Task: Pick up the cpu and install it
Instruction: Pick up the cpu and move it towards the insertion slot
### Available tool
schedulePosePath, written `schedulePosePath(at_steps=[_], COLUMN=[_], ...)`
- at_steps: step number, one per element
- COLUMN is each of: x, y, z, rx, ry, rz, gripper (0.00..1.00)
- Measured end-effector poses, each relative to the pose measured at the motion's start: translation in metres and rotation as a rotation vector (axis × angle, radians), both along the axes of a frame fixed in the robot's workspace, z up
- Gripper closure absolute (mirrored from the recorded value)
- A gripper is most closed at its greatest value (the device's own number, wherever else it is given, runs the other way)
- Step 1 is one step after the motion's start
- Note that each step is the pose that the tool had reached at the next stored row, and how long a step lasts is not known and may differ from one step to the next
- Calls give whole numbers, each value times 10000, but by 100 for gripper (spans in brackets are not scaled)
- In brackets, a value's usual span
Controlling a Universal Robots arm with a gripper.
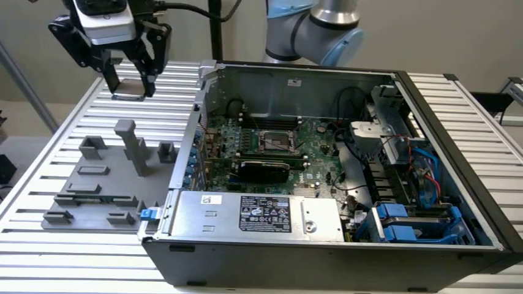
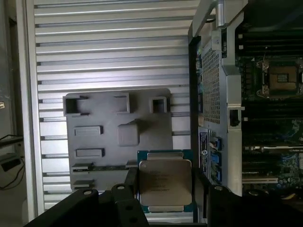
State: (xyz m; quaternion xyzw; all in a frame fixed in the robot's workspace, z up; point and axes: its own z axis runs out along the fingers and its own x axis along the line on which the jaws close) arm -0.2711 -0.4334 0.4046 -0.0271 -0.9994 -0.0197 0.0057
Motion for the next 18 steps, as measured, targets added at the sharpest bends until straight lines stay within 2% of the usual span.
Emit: schedulePosePath(at_steps=[18], x=[822], y=[14], z=[2], rx=[3], ry=[0], rz=[0], gripper=[45])
